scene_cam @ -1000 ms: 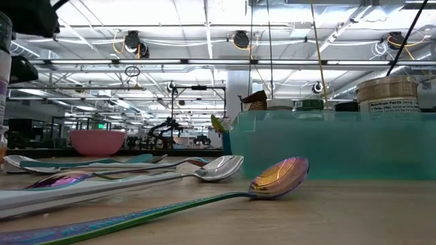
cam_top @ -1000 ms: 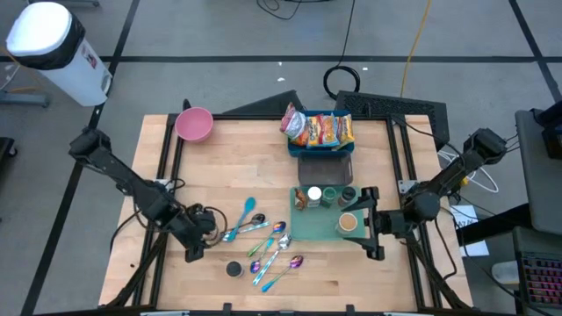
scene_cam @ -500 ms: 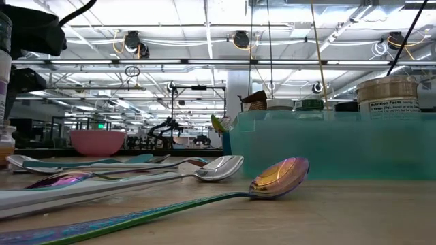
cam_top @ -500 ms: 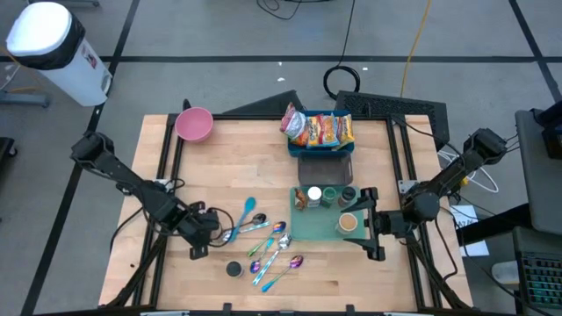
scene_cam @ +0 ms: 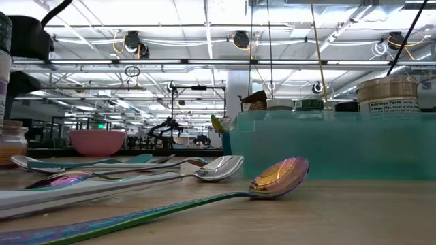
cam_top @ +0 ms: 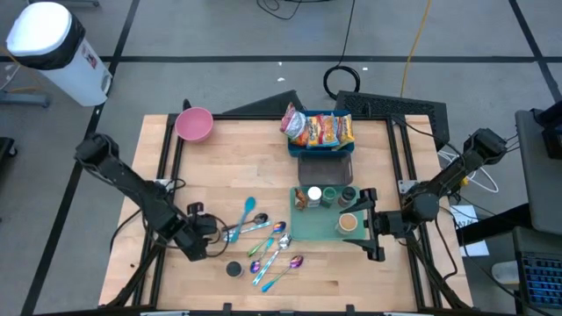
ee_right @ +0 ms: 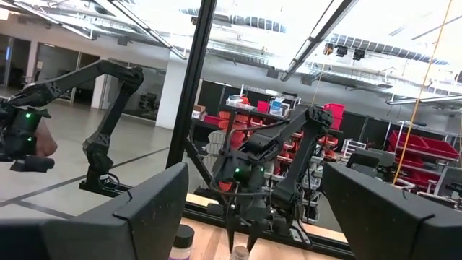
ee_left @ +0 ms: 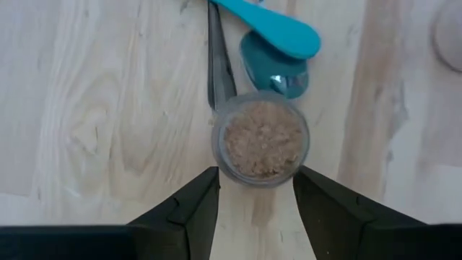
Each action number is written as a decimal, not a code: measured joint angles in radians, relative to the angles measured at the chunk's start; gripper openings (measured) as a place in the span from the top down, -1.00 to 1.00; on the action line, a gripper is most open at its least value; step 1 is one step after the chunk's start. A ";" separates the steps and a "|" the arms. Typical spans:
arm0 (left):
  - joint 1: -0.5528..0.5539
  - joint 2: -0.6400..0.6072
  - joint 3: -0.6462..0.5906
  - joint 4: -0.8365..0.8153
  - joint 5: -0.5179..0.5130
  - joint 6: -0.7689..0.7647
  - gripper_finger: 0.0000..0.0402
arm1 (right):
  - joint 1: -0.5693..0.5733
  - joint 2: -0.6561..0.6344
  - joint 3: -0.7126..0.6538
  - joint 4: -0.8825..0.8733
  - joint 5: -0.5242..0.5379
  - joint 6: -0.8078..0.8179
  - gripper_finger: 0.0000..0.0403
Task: Pick & Place Food Item
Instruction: Put the brown seasoning bottle into the green bin
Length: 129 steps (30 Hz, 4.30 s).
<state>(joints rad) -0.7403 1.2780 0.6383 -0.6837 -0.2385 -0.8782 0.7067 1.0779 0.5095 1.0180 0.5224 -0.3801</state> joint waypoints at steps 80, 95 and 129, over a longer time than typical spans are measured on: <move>-0.061 -0.030 -0.148 0.467 -0.450 0.083 0.06 | -0.011 0.016 -0.001 -0.012 -0.001 0.036 -0.53; 0.327 0.137 0.256 0.635 -0.235 0.760 0.06 | -0.116 0.184 0.209 -0.327 0.126 0.198 -0.53; 0.373 0.434 0.534 0.576 -0.162 0.840 0.00 | -0.288 0.507 0.500 -0.728 -0.076 0.395 0.19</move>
<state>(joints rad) -0.3668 1.7123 1.1721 -0.1081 -0.4002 -0.0378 0.4183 1.5849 1.0100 0.2901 0.4462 0.0149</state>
